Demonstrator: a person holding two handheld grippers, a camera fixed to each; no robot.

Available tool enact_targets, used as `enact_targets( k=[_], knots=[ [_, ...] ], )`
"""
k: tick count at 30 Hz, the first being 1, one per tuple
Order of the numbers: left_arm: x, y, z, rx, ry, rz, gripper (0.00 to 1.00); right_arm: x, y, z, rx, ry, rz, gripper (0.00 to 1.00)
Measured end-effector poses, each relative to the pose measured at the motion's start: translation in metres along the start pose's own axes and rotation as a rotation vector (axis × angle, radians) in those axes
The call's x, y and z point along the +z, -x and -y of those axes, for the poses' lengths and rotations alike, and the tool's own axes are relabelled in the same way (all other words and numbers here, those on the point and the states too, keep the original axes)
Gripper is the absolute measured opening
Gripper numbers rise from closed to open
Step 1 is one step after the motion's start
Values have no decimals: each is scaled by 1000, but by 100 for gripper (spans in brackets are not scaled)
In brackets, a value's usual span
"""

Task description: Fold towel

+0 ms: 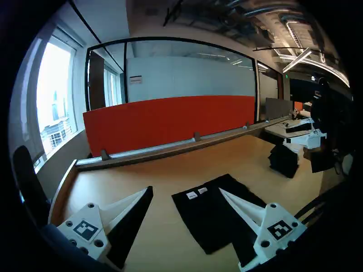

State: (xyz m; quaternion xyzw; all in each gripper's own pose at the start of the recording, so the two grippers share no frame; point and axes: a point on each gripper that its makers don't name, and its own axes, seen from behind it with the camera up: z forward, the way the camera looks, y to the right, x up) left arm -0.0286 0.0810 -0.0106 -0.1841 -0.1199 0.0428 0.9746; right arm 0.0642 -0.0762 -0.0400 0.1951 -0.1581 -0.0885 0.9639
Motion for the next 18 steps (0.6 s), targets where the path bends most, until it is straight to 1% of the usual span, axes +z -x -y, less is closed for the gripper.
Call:
enact_targets(
  k=[3, 9, 11, 18],
  knots=[
    [1, 4, -6, 4, 34, 19, 96, 1, 9, 7, -22, -44, 39, 100],
    [2, 13, -16, 42, 80, 49, 96, 3, 20, 14, -46, -95, 85, 100],
    [3, 17, -19, 47, 91, 59, 96, 4, 25, 17, -54, -108, 97, 100],
    [6, 38, -28, 42, 114, 92, 96, 8, 44, 27, -83, -139, 135, 100]
  ],
)
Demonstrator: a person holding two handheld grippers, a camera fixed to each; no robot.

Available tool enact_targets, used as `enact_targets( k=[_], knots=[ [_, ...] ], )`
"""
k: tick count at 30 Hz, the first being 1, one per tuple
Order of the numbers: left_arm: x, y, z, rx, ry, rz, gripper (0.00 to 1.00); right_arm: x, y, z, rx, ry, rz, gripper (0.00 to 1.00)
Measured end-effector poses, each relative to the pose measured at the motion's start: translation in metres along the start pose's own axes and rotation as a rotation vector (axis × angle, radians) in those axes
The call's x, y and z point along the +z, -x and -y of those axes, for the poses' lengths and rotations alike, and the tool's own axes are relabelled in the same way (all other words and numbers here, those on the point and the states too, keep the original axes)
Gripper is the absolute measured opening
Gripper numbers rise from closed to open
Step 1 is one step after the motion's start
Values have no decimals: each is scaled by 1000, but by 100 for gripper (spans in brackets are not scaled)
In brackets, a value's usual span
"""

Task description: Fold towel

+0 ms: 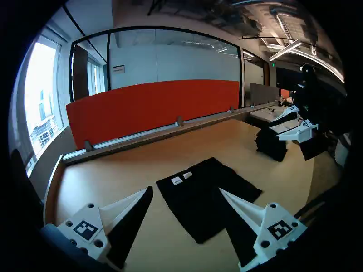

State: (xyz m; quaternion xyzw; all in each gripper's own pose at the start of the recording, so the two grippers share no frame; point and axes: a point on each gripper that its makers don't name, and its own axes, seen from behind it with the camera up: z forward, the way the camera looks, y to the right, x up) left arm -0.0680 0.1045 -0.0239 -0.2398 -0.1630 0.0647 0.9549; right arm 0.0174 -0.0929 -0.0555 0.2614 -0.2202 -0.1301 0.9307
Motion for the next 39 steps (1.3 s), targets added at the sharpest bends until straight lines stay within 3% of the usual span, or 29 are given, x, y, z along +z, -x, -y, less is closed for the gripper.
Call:
enact_targets(
  k=[9, 21, 28, 39],
  knots=[
    [13, 30, -17, 7, 34, 43, 97, 13, 22, 7, -2, -25, 34, 100],
    [30, 70, -26, 34, 58, 113, 96, 36, 58, 18, -15, -59, 85, 100],
    [40, 91, -32, 8, 79, 152, 96, 51, 82, 28, -22, -81, 125, 100],
    [58, 132, -41, 18, 116, 238, 96, 70, 123, 43, -31, -117, 196, 100]
  ],
)
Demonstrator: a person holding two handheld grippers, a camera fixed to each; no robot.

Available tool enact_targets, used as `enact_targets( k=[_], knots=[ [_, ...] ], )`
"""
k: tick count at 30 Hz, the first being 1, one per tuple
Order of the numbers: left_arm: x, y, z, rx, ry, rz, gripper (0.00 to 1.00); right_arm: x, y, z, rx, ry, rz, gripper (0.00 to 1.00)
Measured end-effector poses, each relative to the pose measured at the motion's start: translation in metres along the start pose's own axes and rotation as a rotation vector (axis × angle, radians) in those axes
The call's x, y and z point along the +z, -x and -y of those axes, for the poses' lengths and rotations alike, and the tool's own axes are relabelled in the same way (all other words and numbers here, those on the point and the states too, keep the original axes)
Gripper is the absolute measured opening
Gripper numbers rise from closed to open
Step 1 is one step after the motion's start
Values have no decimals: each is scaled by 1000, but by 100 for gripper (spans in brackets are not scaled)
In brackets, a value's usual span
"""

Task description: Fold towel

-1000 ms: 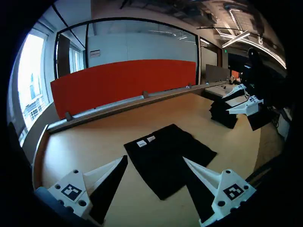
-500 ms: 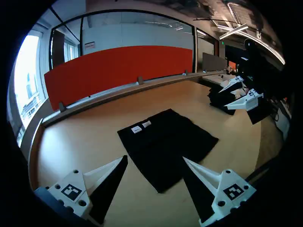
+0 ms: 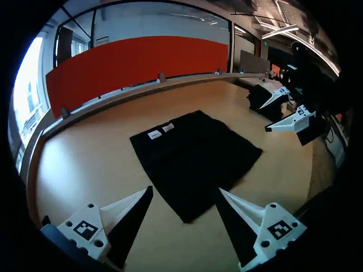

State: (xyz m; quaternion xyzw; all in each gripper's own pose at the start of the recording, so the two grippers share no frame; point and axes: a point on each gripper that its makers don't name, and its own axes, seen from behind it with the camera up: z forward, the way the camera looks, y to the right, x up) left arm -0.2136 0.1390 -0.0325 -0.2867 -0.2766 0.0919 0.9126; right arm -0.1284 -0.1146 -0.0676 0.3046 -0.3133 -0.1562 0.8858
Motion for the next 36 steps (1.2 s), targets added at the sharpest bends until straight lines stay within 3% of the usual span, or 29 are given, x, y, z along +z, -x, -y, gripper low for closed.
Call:
enact_targets(
  k=[9, 23, 36],
  knots=[
    [22, 32, -9, 20, 33, 89, 96, 17, 28, 10, -10, -29, 51, 100],
    [40, 69, -9, 12, 36, 196, 96, 31, 60, 18, -18, -66, 119, 98],
    [48, 79, -13, 30, 47, 240, 97, 36, 74, 21, -23, -95, 157, 80]
  ],
)
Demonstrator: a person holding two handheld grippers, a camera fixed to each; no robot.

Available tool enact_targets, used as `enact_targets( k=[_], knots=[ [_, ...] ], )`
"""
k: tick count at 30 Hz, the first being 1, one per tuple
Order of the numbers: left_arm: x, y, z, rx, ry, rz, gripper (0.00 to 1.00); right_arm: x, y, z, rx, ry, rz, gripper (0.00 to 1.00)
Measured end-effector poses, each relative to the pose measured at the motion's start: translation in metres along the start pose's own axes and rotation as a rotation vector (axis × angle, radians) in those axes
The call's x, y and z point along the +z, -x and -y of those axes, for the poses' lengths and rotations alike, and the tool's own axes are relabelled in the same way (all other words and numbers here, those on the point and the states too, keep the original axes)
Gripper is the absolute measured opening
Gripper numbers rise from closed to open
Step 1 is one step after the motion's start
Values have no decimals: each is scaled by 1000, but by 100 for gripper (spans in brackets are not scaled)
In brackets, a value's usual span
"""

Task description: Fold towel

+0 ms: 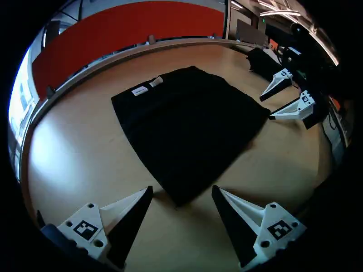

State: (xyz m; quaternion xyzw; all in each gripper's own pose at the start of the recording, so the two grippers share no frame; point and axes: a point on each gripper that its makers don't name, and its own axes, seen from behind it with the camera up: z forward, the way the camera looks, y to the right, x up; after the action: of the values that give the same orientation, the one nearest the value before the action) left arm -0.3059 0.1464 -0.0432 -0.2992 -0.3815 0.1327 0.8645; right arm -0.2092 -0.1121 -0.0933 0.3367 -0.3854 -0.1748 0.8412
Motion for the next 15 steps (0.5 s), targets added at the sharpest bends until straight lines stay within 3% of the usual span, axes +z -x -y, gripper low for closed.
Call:
enact_targets(
  k=[8, 15],
  knots=[
    [0, 2, -1, 8, -4, 8, 95, 1, 3, 2, -12, -19, 15, 67],
    [-1, 2, -5, 16, 1, 16, 82, 0, 5, 4, 1, -30, 16, 57]
  ],
)
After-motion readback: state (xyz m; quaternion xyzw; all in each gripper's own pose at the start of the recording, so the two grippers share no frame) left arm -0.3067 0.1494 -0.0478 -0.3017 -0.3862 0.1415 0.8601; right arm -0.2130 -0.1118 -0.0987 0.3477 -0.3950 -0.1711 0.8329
